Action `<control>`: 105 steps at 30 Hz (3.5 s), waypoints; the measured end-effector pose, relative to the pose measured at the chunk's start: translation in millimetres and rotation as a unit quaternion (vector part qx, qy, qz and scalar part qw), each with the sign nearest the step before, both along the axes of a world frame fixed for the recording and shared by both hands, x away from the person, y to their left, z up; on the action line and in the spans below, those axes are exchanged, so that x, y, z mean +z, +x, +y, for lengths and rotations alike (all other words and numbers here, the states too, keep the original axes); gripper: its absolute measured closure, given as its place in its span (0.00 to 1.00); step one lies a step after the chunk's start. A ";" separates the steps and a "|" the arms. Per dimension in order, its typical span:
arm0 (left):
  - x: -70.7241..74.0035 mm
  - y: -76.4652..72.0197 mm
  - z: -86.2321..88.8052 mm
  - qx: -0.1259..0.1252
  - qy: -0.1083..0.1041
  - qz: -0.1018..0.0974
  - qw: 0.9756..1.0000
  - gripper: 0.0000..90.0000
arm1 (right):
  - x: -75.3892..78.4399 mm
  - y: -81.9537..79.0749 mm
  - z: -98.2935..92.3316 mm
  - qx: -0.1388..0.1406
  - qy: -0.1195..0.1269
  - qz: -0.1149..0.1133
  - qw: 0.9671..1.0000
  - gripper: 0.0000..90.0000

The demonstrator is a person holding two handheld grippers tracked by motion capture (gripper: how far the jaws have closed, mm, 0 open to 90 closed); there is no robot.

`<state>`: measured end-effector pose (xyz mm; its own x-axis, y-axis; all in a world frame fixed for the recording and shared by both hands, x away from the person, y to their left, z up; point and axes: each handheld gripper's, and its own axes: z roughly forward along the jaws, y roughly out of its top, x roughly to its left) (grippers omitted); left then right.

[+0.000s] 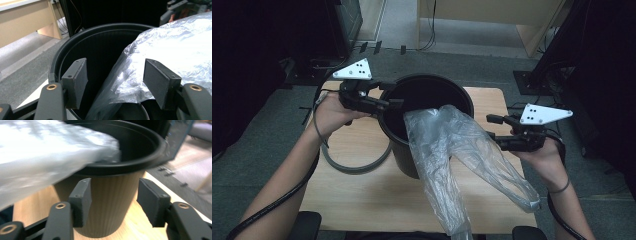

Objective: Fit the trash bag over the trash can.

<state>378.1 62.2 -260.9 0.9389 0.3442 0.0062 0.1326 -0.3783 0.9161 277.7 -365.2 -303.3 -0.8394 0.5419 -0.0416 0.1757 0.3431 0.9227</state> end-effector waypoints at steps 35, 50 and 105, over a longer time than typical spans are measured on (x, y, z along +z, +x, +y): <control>-3.9 -9.2 -30.3 -0.042 0.000 0.010 0.999 0.39 | 29.4 9.6 99.6 0.134 0.015 -0.068 0.989 0.68; 5.7 0.6 -15.6 -0.014 -0.014 0.000 1.000 0.39 | 56.5 30.1 108.4 0.062 0.037 -0.027 0.997 1.00; 6.4 0.7 -30.5 0.019 -0.030 -0.026 0.999 0.45 | 65.1 95.5 76.5 -0.118 0.103 0.064 0.986 1.00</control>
